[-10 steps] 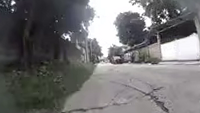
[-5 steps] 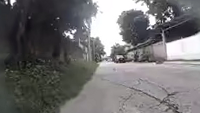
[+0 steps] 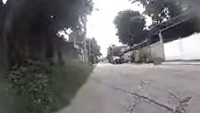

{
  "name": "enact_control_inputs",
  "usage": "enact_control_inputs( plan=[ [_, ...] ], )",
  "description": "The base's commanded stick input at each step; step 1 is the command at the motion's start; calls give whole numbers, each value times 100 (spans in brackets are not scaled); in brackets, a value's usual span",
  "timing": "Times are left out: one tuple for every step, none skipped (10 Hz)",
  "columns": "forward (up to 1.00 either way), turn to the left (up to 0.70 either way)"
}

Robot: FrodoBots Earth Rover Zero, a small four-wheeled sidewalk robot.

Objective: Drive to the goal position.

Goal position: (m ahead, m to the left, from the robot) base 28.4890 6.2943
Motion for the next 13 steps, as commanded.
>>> enact_control_inputs(
  plan=[
    [70, 0],
    [70, -8],
    [70, -31],
    [70, -35],
    [70, -35],
    [70, 0],
    [70, 0],
    [70, 0],
    [70, 0],
    [70, 0],
    [70, 0],
    [70, 0],
    [70, 5]
  ],
)
